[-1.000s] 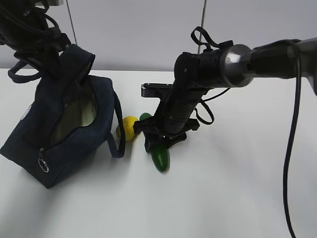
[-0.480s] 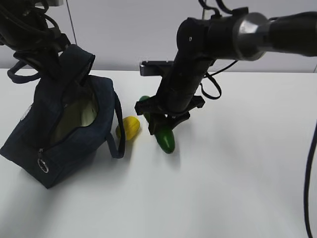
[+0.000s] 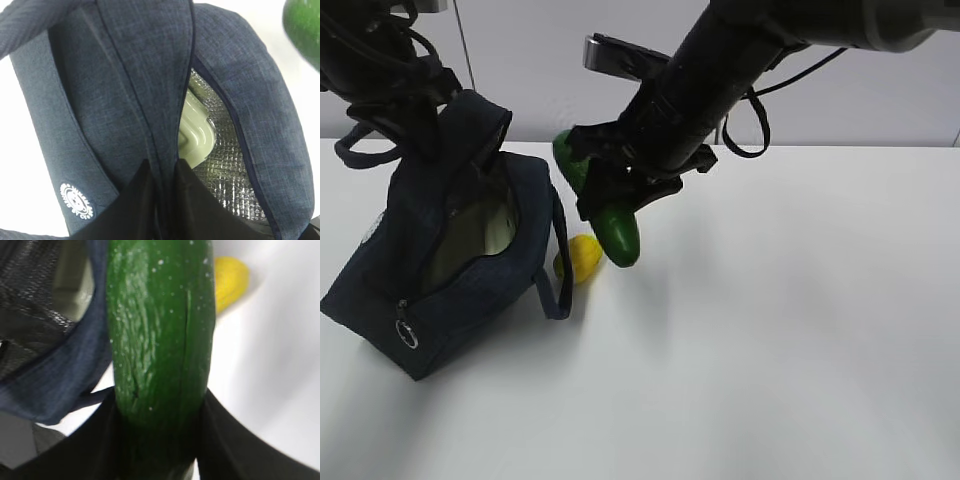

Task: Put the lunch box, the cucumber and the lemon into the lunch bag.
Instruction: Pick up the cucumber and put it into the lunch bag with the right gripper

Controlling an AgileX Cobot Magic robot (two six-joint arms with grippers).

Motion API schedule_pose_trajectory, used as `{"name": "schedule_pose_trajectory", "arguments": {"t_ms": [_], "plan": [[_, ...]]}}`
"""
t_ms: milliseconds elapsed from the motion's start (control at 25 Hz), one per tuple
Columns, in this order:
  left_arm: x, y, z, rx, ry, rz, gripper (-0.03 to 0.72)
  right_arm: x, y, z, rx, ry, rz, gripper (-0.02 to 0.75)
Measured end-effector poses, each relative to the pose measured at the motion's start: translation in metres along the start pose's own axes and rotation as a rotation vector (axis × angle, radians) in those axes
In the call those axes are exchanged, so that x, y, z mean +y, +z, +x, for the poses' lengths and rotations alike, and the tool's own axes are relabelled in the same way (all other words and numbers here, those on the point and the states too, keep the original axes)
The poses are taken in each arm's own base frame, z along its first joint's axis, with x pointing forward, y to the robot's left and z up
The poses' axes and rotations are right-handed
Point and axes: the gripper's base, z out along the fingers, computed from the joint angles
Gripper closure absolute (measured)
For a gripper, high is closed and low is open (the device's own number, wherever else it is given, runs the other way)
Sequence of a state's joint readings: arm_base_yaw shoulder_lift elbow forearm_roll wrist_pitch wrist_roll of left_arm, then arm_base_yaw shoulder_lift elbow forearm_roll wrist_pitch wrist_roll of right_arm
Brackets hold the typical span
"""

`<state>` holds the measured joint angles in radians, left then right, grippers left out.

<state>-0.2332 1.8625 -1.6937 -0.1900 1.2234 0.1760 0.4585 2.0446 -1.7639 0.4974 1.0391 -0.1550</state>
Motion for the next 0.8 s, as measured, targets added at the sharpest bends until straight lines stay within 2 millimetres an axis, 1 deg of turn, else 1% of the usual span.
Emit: {"name": "schedule_pose_trajectory", "arguments": {"t_ms": [280, 360, 600, 800], "plan": [[0.0, 0.0, 0.0, 0.001, 0.001, 0.0, 0.63, 0.014, 0.0, -0.002, -0.03, -0.006, -0.162, 0.452], [0.0, 0.0, 0.0, 0.002, 0.001, 0.0, 0.63, 0.016, 0.004, 0.0, -0.041, 0.008, -0.215, 0.452], [0.0, 0.0, 0.001, 0.006, 0.001, 0.001, 0.63, 0.017, 0.029, 0.016, -0.092, 0.087, -0.427, 0.452], [-0.001, 0.0, 0.0, 0.004, -0.002, 0.013, 0.63, 0.018, 0.034, 0.016, -0.16, 0.15, -0.51, 0.452]]}}
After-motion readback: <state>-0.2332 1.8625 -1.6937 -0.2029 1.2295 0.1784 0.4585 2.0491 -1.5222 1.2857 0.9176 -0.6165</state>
